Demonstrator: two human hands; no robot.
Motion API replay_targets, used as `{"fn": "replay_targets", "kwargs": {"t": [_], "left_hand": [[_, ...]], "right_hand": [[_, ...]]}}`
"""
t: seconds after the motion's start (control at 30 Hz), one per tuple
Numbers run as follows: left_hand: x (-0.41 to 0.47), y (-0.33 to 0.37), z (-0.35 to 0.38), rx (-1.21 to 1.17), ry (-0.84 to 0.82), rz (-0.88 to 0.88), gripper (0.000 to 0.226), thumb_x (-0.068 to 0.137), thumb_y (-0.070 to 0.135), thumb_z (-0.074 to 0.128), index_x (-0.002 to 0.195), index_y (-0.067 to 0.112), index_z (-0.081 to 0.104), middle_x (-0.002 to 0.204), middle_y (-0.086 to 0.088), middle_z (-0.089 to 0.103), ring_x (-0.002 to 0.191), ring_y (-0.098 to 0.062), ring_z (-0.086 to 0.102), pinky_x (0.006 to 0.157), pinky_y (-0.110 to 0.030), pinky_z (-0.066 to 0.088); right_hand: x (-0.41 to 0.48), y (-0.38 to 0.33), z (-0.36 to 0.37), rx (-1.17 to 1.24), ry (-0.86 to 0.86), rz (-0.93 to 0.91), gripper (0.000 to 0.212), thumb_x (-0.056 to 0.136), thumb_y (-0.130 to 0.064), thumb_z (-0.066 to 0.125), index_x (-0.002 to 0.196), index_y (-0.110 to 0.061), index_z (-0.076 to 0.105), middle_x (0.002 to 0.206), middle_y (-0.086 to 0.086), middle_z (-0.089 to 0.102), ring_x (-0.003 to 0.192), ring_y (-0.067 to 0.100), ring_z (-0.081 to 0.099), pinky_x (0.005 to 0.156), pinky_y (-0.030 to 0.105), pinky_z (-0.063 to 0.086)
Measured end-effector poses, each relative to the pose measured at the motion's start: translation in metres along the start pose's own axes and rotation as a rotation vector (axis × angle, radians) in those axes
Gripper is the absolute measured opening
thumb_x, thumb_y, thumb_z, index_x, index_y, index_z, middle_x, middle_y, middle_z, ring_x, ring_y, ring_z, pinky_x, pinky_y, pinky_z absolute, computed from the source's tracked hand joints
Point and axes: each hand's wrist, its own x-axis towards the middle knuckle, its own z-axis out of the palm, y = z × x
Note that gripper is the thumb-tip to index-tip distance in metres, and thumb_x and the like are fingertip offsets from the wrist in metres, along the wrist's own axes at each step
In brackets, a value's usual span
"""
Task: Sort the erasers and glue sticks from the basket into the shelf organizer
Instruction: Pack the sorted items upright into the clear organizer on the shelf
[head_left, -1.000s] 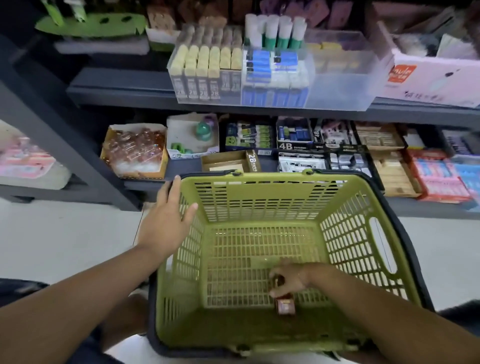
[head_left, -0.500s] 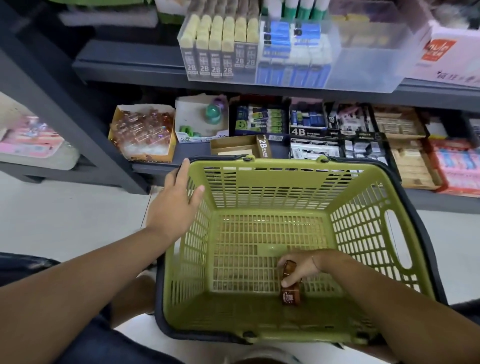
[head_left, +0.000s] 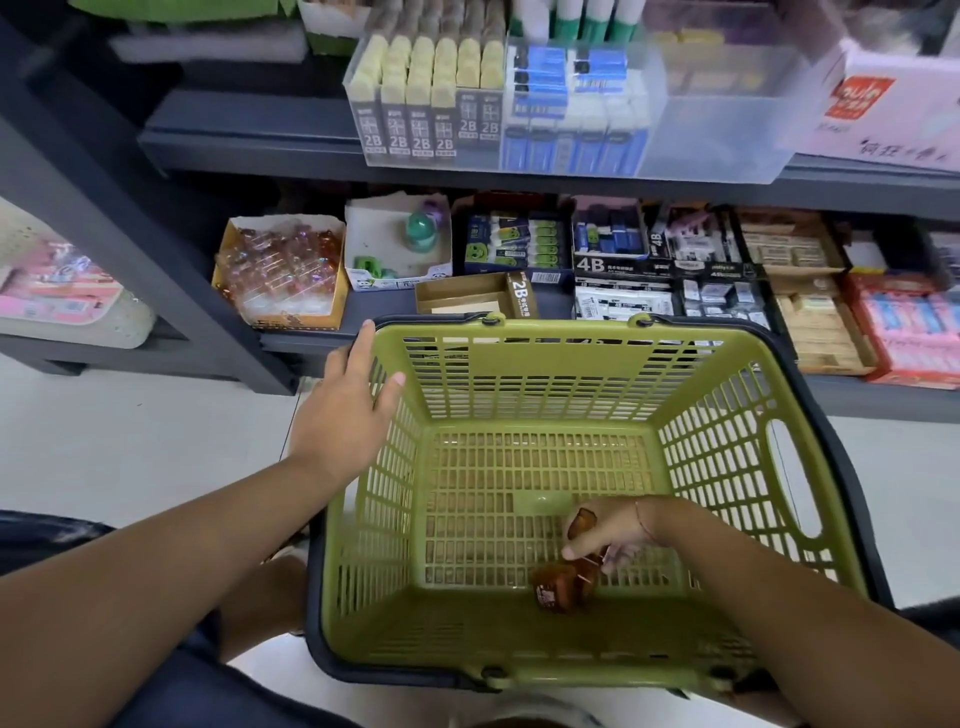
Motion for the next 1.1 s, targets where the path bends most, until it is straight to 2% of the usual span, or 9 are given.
{"fn": "replay_targets", "kwargs": {"t": [0.1,0.2,0.33,0.4,0.47,0.57,0.7,0.9,1.1], "left_hand": [[0.001,0.009,-0.002,0.134,0.086,0.028,0.067,0.098,0.049,0.035,0.154,0.017,0.015,0.158,-0.013,0.018,0.145,-0.030,0.017,0.115,-0.047,0.020],[0.000,0.051,-0.019,-0.049,-0.026,0.036,0.071,0.096,0.057,0.034,0.154,0.023,0.014,0.162,-0.004,0.005,0.148,-0.023,0.001,0.119,-0.043,0.005],[-0.011,0.122,-0.063,-0.958,-0.576,-0.164,0.077,0.071,0.072,0.048,0.137,0.031,0.048,0.149,0.001,0.044,0.136,-0.019,0.041,0.114,-0.049,0.030],[-0.011,0.137,-0.081,-1.305,-0.809,-0.214,0.067,0.074,0.061,0.055,0.127,0.020,0.059,0.128,-0.005,0.064,0.118,-0.020,0.060,0.101,-0.048,0.047],[-0.008,0.147,-0.097,-1.439,-0.881,-0.164,0.059,0.078,0.044,0.066,0.125,0.010,0.059,0.121,-0.010,0.066,0.107,-0.023,0.065,0.090,-0.042,0.055],[-0.005,0.158,-0.112,-1.528,-0.923,-0.085,0.059,0.071,0.027,0.073,0.124,0.008,0.058,0.112,-0.012,0.067,0.099,-0.021,0.066,0.080,-0.033,0.058],[-0.002,0.172,-0.120,-1.566,-0.942,-0.054,0.062,0.068,0.024,0.075,0.126,0.008,0.057,0.112,-0.014,0.065,0.103,-0.024,0.063,0.085,-0.033,0.055],[-0.002,0.183,-0.134,-1.599,-0.938,-0.062,0.059,0.075,0.021,0.072,0.127,0.000,0.054,0.110,-0.020,0.067,0.095,-0.028,0.068,0.085,-0.043,0.056],[0.000,0.191,-0.138,-1.661,-0.896,-0.115,0.061,0.079,0.020,0.065,0.133,-0.004,0.049,0.118,-0.022,0.056,0.120,-0.032,0.056,0.091,-0.041,0.054]], "right_hand": [[-0.028,-0.031,-0.015,-0.024,0.116,-0.151,0.047,0.081,-0.041,0.071,0.120,-0.020,0.052,0.118,0.018,0.062,0.076,0.012,0.060,0.066,0.022,0.049],[-0.079,-0.085,-0.030,0.012,0.323,-0.414,0.031,0.080,-0.035,0.074,0.105,-0.027,0.058,0.099,0.003,0.064,0.071,0.009,0.060,0.064,0.025,0.048],[-0.165,-0.155,-0.034,-0.096,0.520,-0.765,0.036,0.078,-0.023,0.077,0.109,-0.020,0.058,0.092,-0.012,0.060,0.076,-0.002,0.055,0.073,0.015,0.047],[-0.200,-0.174,-0.033,-0.201,0.582,-0.858,0.041,0.077,-0.023,0.078,0.109,-0.029,0.053,0.095,-0.017,0.060,0.080,-0.008,0.055,0.077,0.010,0.045],[-0.222,-0.182,-0.035,-0.294,0.652,-0.872,0.059,0.077,-0.028,0.078,0.124,-0.033,0.043,0.111,-0.018,0.056,0.095,-0.011,0.053,0.086,0.008,0.042],[-0.244,-0.184,-0.041,-0.407,0.698,-0.831,0.092,0.077,-0.042,0.074,0.148,-0.035,0.015,0.143,-0.012,0.037,0.123,-0.001,0.042,0.103,0.018,0.037],[-0.265,-0.186,-0.045,-0.577,0.796,-0.776,0.099,0.074,-0.063,0.057,0.150,-0.038,-0.003,0.147,-0.005,0.030,0.129,0.007,0.040,0.107,0.026,0.036],[-0.278,-0.189,-0.043,-0.652,0.985,-0.795,0.095,0.070,-0.081,0.037,0.150,-0.038,0.008,0.140,-0.008,0.036,0.125,0.013,0.047,0.102,0.037,0.043],[-0.277,-0.187,-0.050,-0.610,1.160,-0.857,0.087,0.070,-0.084,0.038,0.141,-0.035,0.025,0.124,-0.013,0.037,0.095,-0.004,0.048,0.078,0.021,0.039]]}}
